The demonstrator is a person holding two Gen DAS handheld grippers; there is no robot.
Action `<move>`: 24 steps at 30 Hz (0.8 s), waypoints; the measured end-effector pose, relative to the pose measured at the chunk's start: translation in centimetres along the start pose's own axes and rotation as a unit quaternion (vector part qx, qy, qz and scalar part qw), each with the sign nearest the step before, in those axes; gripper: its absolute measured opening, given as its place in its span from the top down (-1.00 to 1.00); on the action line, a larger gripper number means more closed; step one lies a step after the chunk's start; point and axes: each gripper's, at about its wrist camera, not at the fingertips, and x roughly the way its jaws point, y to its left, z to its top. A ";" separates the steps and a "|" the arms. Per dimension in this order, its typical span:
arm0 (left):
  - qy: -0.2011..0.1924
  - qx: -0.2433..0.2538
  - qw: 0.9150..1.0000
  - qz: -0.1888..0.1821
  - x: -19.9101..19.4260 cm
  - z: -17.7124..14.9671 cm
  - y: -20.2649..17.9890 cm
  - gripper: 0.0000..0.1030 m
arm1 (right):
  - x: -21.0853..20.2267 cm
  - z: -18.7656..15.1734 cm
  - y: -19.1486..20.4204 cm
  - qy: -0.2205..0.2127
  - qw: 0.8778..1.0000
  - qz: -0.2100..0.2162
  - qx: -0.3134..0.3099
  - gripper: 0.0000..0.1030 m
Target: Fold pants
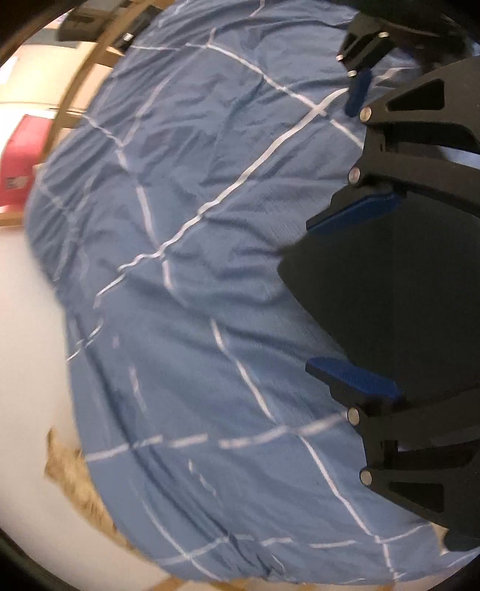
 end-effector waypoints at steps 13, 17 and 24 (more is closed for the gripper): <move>0.095 0.059 0.993 0.031 5.2 3.1 -2.4 -0.23 | -0.3 1.5 -0.5 0.019 0.997 0.043 -0.056 0.23; 0.101 0.094 0.989 0.055 5.8 3.4 -3.4 -0.23 | 0.0 1.1 -1.0 0.034 0.995 0.088 -0.036 0.27; 0.119 0.072 0.990 0.037 7.2 4.0 -2.6 -0.23 | 0.5 1.4 0.1 0.026 0.995 0.078 -0.056 0.27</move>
